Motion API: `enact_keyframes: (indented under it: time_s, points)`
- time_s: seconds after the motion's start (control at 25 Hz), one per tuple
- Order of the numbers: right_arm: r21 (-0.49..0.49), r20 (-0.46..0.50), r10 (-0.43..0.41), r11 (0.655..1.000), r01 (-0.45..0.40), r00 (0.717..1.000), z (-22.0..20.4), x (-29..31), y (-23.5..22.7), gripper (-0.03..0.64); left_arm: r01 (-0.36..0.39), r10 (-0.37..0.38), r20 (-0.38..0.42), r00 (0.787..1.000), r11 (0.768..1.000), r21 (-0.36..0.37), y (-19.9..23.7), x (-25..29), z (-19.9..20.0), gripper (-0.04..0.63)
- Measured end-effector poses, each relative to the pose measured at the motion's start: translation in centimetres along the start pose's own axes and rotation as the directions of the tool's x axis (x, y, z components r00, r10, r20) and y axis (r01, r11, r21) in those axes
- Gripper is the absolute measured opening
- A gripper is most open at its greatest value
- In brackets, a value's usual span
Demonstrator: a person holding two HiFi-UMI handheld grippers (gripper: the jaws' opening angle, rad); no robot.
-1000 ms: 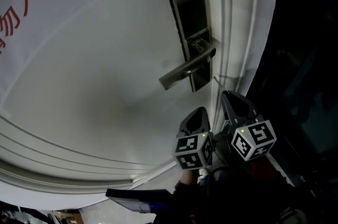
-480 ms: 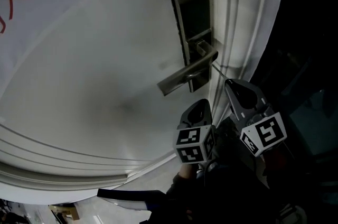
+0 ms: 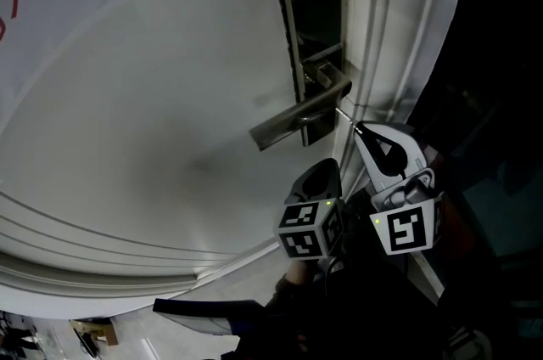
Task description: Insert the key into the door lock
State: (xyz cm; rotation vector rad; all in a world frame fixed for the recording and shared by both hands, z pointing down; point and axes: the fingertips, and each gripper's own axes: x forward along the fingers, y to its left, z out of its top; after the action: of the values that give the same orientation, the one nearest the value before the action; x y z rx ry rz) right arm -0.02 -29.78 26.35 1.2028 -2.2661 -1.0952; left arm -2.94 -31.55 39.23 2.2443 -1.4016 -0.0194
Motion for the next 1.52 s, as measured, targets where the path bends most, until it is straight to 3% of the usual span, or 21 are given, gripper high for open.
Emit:
enact_keyframes:
  time_s: [0.16,0.52,0.84,1.52]
  points:
    - [-0.219,-0.004,-0.006,0.976,0.005,1.000,0.4,0.3,0.1,0.012,-0.017,0.017,-0.005,1.000,1.000,0.000,0.6,0.0,-0.1,0.000]
    - [-0.379,-0.051,-0.007,0.925,-0.013,0.999,0.3,0.8,0.3,0.012,-0.020,0.020,-0.006,1.000,1.000,-0.009,0.8,-0.1,-0.1,0.000]
    - [-0.492,-0.112,-0.043,0.870,-0.018,0.993,0.5,1.2,0.4,0.012,-0.019,0.019,-0.011,1.000,1.000,0.002,1.1,0.0,-0.2,0.000]
    - [-0.574,-0.238,-0.094,0.816,-0.062,0.967,1.2,1.6,0.6,0.012,0.021,-0.021,-0.015,1.000,1.000,-0.001,0.8,0.2,-0.1,0.000]
